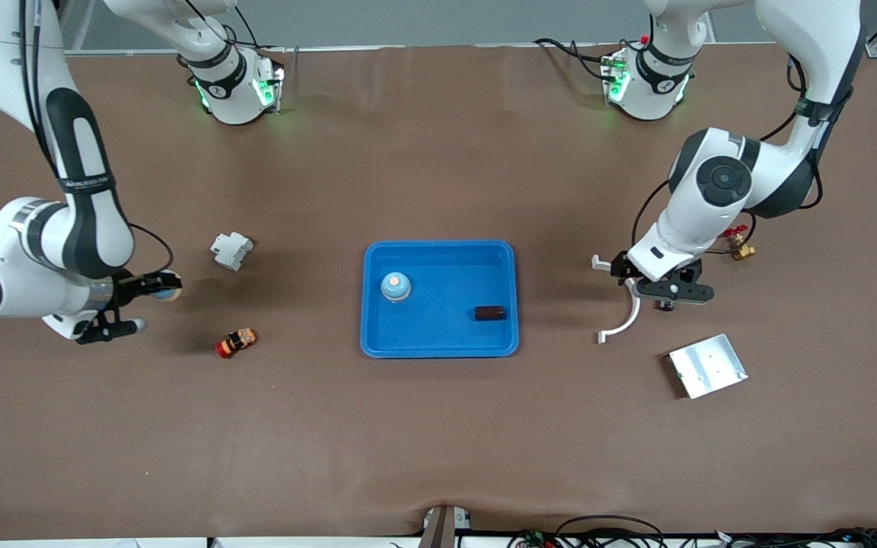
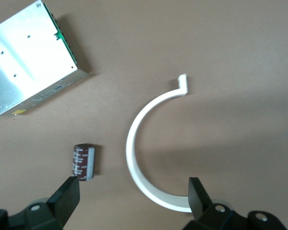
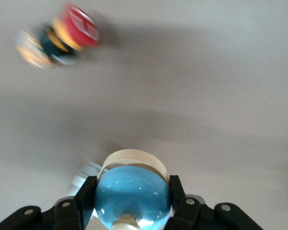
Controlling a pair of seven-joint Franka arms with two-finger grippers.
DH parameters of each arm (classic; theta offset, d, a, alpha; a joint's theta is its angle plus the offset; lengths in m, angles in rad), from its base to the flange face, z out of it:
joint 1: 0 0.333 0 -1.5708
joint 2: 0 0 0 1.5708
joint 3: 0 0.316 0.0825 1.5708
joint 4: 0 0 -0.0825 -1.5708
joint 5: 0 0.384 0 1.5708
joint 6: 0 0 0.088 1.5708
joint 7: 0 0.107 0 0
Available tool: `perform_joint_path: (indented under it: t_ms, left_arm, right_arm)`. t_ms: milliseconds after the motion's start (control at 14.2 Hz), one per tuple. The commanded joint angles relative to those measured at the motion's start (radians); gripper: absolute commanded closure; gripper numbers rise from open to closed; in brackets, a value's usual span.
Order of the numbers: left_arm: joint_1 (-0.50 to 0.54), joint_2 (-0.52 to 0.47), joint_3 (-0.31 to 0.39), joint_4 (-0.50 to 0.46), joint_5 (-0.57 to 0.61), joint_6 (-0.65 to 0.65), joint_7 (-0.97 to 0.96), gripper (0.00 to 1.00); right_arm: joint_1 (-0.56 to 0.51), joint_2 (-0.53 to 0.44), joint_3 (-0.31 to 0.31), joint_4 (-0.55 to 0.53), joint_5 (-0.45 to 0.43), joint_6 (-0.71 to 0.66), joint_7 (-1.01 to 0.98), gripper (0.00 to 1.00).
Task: Place electrolytic capacitor and blue bell in tray
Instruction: 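Lift the bell with the right gripper while the left gripper reaches the capacitor, then place the second bell in the tray beside the first with the right gripper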
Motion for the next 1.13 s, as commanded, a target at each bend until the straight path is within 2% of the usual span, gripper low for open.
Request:
perform_joint_path:
  t_ms: [0, 141, 211, 423, 704, 915, 1056]
  left_arm:
    - [0.058, -0.035, -0.014, -0.084, -0.001, 0.09, 0.089, 0.0]
    - [0.074, -0.032, -0.012, -0.087, -0.001, 0.092, 0.126, 0.0]
    - [0.08, -0.029, -0.012, -0.087, -0.001, 0.094, 0.146, 0.0]
    - [0.101, -0.007, -0.012, -0.085, 0.007, 0.101, 0.186, 0.0]
    - [0.161, 0.065, -0.009, -0.087, 0.065, 0.178, 0.206, 0.0]
    - [0.228, 0.103, -0.012, -0.088, 0.154, 0.212, 0.206, 0.0]
    - [0.235, 0.131, -0.012, -0.087, 0.157, 0.241, 0.205, 0.0]
  right_arm:
    - [0.121, 0.032, 0.027, 0.117, 0.088, -0.016, 0.274, 0.86]
    - [0.204, 0.129, 0.035, 0.281, 0.112, -0.072, 0.461, 0.87]
    - [0.239, 0.166, 0.038, 0.329, 0.122, -0.071, 0.547, 0.87]
    - [0.299, 0.264, 0.114, 0.482, 0.131, -0.05, 0.768, 0.87]
    - [0.391, 0.339, 0.145, 0.507, 0.125, 0.13, 0.954, 0.87]
    - [0.396, 0.368, 0.17, 0.518, 0.123, 0.151, 0.962, 0.87]
    - [0.4, 0.373, 0.173, 0.516, 0.123, 0.148, 0.962, 0.85]
